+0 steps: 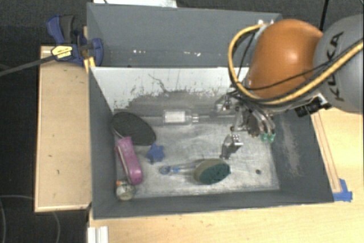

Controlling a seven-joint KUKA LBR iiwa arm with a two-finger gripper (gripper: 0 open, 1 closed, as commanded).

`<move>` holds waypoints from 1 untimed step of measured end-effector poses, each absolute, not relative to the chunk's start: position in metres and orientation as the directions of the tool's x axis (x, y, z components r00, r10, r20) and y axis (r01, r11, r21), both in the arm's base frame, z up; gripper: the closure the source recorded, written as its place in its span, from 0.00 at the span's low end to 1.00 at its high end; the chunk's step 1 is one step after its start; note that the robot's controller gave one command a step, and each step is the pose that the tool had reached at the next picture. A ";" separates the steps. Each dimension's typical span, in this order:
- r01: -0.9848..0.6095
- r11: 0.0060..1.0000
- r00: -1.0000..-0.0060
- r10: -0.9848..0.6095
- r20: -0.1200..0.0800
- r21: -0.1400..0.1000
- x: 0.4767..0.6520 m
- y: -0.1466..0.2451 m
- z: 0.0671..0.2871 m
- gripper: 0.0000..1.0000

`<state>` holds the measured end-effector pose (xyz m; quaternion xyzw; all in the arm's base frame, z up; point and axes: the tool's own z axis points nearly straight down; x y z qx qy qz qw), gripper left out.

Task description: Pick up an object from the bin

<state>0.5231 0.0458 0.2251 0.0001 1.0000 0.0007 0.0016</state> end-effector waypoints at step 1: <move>-0.247 0.969 -0.969 -0.247 0.005 0.001 0.482 0.065 0.087 0.00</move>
Offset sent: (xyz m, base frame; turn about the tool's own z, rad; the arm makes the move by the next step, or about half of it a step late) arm -0.0390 0.0192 -0.1351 -0.2513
